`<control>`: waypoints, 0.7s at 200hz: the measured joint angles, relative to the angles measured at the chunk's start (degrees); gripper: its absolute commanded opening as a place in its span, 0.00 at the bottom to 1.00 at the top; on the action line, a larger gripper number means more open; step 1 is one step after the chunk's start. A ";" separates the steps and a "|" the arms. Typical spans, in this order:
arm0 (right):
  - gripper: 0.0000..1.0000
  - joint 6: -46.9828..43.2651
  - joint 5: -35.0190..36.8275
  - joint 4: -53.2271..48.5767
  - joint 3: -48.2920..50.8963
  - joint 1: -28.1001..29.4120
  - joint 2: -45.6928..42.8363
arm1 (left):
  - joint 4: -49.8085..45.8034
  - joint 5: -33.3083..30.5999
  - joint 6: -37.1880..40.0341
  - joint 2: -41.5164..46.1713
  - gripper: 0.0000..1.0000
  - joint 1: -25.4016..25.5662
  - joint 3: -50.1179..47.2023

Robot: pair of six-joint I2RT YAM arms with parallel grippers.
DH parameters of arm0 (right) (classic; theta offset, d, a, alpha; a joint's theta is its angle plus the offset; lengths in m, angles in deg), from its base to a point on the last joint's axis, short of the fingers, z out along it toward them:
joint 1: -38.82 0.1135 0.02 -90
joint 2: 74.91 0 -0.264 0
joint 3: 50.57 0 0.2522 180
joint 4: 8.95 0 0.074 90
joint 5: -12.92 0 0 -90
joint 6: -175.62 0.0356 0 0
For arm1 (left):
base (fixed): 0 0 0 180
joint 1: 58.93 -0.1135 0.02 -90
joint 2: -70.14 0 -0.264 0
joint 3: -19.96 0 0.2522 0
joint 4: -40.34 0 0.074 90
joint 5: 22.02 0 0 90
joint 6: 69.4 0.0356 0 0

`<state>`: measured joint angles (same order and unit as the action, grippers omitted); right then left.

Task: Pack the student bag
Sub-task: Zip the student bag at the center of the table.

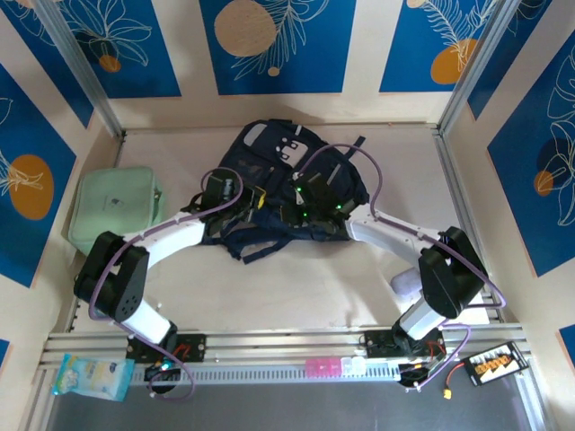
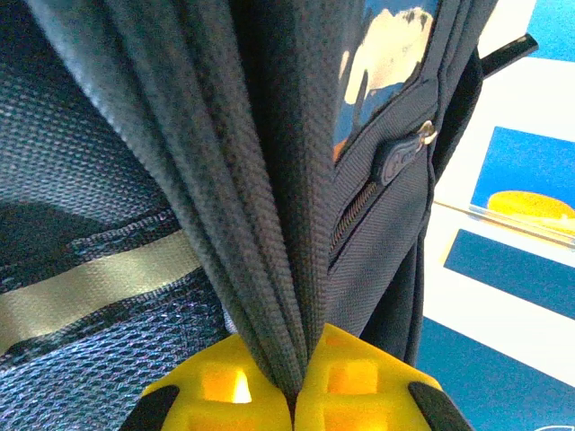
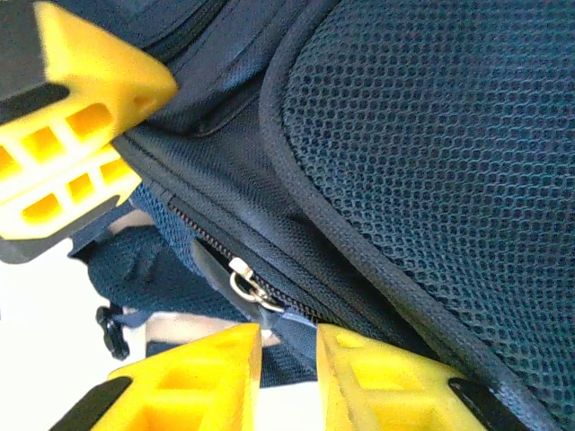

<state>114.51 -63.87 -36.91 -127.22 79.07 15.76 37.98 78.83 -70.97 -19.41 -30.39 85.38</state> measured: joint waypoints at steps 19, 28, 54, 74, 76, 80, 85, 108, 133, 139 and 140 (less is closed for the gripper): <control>0.20 -0.61 0.02 1.11 0.00 -0.85 1.33 | -0.15 -0.02 -0.07 0.00 0.00 0.00 0.39; 0.19 -0.83 0.04 1.57 0.00 -1.03 1.88 | -0.24 -0.02 -0.07 0.00 0.00 0.00 0.42; 0.19 -1.95 0.70 2.25 0.00 -0.83 2.23 | -0.46 -0.04 -0.17 0.00 0.00 -0.02 0.42; 0.18 -2.75 1.68 3.04 0.94 -0.11 2.14 | -0.42 -0.02 -0.83 -0.13 0.00 -0.02 0.44; 0.18 -2.73 1.84 3.17 1.14 -0.02 2.14 | -0.42 -0.02 -0.96 -0.17 0.00 -0.02 0.44; 0.17 -2.86 1.86 3.34 1.44 0.15 2.12 | -0.44 0.00 -1.01 -0.24 0.00 -0.02 0.44; 0.16 -2.91 2.01 3.61 1.88 0.35 2.12 | -0.48 0.02 -1.16 -0.33 0.00 -0.02 0.44; 0.16 -1.75 2.19 5.75 4.70 0.96 1.55 | -0.50 0.28 -1.57 -0.76 0.00 0.00 0.46; 0.17 0.59 2.58 7.87 8.11 0.85 0.57 | -0.35 0.68 -2.12 -0.81 0.00 0.00 0.48; 0.19 0.94 2.56 8.39 8.57 0.76 0.57 | -0.35 0.70 -2.32 -0.83 0.00 0.00 0.48; 0.19 1.05 2.56 8.48 8.63 0.76 0.57 | -0.33 0.70 -2.40 -0.85 0.00 0.00 0.48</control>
<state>115.56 -61.31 -28.43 -118.59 79.84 16.33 37.65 79.53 -73.38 -20.27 -30.39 85.86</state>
